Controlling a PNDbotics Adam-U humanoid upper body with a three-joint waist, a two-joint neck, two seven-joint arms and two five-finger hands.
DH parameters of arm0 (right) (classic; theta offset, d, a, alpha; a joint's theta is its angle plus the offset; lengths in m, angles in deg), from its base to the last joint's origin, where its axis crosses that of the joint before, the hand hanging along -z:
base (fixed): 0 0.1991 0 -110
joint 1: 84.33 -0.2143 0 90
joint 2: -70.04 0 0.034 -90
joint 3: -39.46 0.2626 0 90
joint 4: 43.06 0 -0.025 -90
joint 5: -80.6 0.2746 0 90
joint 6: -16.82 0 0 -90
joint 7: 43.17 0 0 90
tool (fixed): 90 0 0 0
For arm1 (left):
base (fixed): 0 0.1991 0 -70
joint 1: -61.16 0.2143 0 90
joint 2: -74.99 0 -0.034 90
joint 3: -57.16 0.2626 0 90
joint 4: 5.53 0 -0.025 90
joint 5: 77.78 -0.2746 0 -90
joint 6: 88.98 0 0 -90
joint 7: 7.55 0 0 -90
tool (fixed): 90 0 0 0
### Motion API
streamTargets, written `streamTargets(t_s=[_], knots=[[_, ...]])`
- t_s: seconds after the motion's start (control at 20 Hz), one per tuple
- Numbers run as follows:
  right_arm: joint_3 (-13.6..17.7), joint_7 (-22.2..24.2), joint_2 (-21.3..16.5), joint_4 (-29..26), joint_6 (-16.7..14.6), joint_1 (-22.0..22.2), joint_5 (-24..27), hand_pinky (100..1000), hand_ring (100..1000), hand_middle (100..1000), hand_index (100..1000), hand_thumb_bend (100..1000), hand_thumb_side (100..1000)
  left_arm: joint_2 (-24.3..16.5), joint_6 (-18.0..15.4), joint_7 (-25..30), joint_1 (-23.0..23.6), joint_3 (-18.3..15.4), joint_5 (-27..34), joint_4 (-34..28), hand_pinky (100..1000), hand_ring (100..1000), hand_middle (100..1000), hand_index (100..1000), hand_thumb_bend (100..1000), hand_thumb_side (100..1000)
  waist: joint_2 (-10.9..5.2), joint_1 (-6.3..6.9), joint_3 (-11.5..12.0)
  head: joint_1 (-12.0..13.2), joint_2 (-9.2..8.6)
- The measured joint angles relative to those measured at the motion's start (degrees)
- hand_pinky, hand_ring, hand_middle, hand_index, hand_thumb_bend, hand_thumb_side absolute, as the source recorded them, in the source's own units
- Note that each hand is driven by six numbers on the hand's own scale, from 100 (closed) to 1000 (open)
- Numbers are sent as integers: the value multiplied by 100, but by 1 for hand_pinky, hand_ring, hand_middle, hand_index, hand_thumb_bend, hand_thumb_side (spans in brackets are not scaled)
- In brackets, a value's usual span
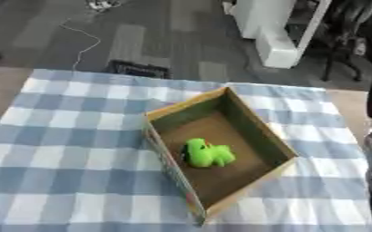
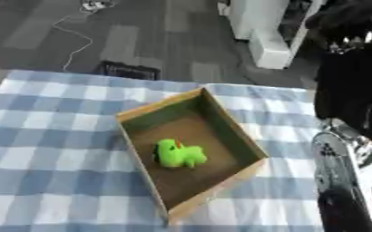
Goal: Pick up objects on the table and place them in the box.
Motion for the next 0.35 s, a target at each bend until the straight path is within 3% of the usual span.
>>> streamTargets(t_s=[0.35], knots=[[18, 9, 2, 0, 14, -9, 8, 543, 517, 501, 611, 100, 743, -1, 318, 384, 12, -4, 205, 0, 406, 398, 542, 670, 100, 854, 0, 20, 10, -3, -128]])
